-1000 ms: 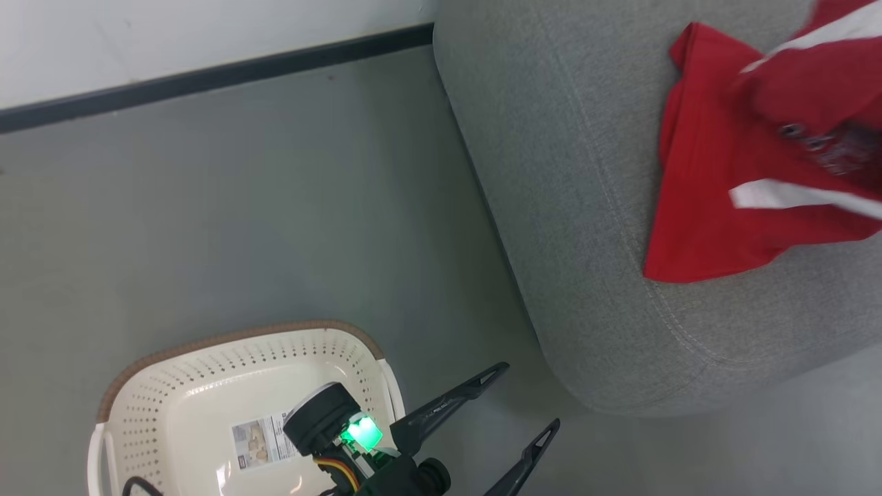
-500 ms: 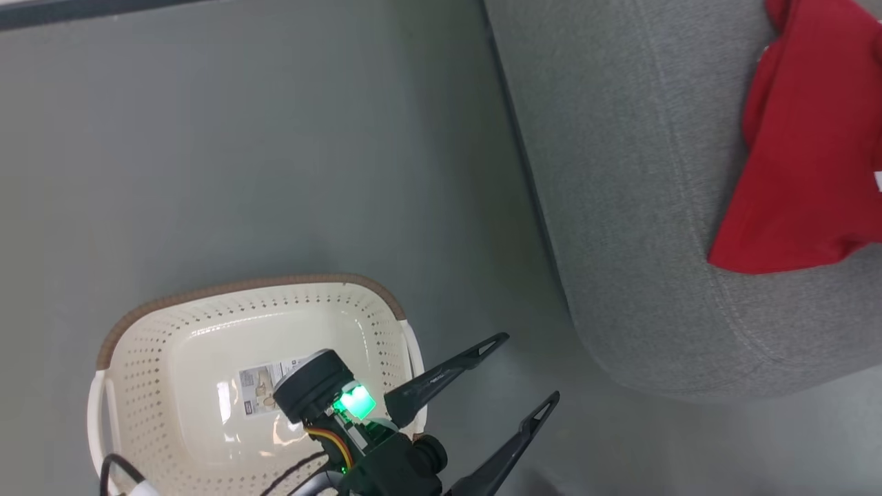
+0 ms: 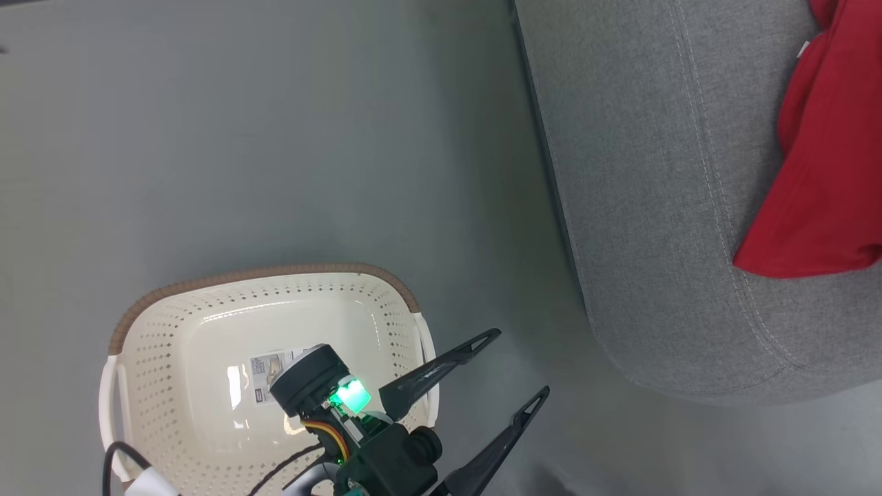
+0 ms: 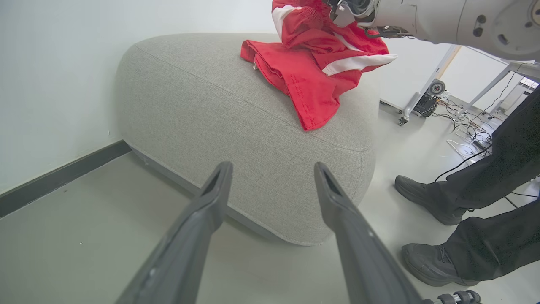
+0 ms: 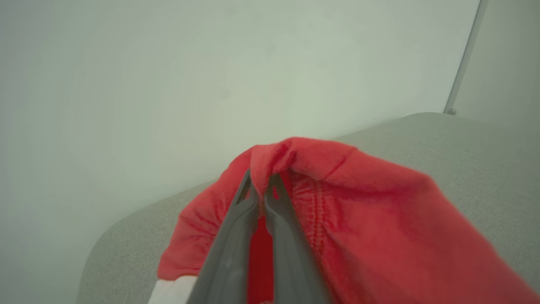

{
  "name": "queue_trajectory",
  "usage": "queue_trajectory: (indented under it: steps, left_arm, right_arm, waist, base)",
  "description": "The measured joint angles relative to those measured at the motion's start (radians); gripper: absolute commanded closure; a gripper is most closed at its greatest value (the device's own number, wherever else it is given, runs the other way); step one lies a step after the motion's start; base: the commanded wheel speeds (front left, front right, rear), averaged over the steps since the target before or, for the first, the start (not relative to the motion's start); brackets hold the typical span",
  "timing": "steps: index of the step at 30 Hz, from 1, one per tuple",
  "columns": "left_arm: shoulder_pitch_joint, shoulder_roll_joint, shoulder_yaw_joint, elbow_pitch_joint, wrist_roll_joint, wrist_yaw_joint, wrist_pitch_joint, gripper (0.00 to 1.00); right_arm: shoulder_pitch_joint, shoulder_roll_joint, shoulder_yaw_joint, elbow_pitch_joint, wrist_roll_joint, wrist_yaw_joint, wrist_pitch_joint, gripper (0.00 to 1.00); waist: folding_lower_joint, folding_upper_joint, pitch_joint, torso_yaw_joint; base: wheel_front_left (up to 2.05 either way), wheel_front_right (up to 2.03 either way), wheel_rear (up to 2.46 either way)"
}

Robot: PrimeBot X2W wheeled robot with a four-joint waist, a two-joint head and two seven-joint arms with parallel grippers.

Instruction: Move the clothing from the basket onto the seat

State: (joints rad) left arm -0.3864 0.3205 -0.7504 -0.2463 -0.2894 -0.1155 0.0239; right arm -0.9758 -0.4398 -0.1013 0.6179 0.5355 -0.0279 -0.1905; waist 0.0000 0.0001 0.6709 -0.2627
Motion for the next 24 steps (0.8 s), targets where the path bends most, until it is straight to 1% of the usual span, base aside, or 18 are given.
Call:
queue_trajectory:
  steps: [1,2,3,4,5,8,12,15,18,20,24]
  left_arm:
    - [0.000,-0.001,-0.003,0.005,-0.001,0.000,-0.001,0.00]
    - [0.000,-0.002,-0.004,0.010,-0.002,0.000,-0.008,0.00]
    - [0.000,-0.006,-0.004,0.014,-0.004,0.000,-0.010,0.00]
    - [0.000,-0.008,-0.005,0.020,-0.006,0.000,-0.015,0.00]
    - [0.000,-0.010,-0.006,0.024,-0.007,0.000,-0.018,0.00]
    - [0.000,-0.016,-0.008,0.037,-0.008,0.000,-0.027,0.00]
    - [0.000,-0.039,-0.013,0.063,-0.016,0.000,-0.041,0.00]
    - [0.000,-0.051,-0.018,0.083,-0.020,0.000,-0.054,0.00]
    - [0.000,-0.071,-0.021,0.114,-0.027,0.000,-0.071,0.00]
    - [0.000,-0.078,-0.021,0.128,-0.031,0.000,-0.083,0.00]
    - [0.001,-0.097,-0.011,0.162,-0.037,0.001,-0.103,0.00]
  right_arm:
    - [0.000,0.000,0.000,0.007,0.003,0.003,0.003,1.00]
    - [0.000,0.000,-0.001,0.013,0.003,0.004,0.004,0.80]
    - [-0.001,0.000,-0.005,0.020,0.004,0.009,0.004,0.67]
    - [-0.003,0.000,-0.006,0.026,0.007,0.014,0.004,0.10]
    - [-0.005,0.000,-0.005,0.031,0.011,0.020,0.004,0.00]
    - [-0.007,0.000,0.000,0.037,0.011,0.030,0.004,0.00]
    - [-0.017,0.001,0.014,0.056,0.022,0.067,0.015,0.00]
    - [-0.015,0.002,0.029,0.067,0.024,0.087,0.032,0.00]
    - [-0.014,0.005,0.046,0.064,0.023,0.098,0.032,0.00]
    - [-0.006,0.007,0.057,0.058,0.018,0.099,0.031,0.00]
    - [0.042,0.013,0.075,0.037,0.007,0.107,0.021,0.00]
  waist:
    - [0.0000,0.0000,-0.003,0.001]
    - [0.0000,0.0000,-0.007,0.002]
    - [0.0000,0.0000,-0.011,0.003]
    - [0.0000,0.0000,-0.015,0.004]
    - [0.0000,0.0000,-0.020,0.006]
    - [0.0000,0.0000,-0.031,0.009]
    - [0.0000,-0.0002,-0.056,0.018]
    - [0.0000,-0.0001,-0.078,0.026]
    - [0.0000,-0.0002,-0.112,0.039]
    - [-0.0001,-0.0002,-0.130,0.046]
    - [0.0000,-0.0002,-0.170,0.061]
  base:
    - [0.00,0.00,0.00]
    - [0.00,0.00,0.00]
    - [0.00,0.00,0.00]
    - [0.00,0.00,0.00]
    - [0.00,0.00,0.00]
    - [0.00,0.00,0.00]
    - [0.00,0.00,0.00]
    - [0.00,0.00,0.00]
    - [0.00,0.00,0.00]
    - [0.00,0.00,0.00]
    - [0.00,0.00,0.00]
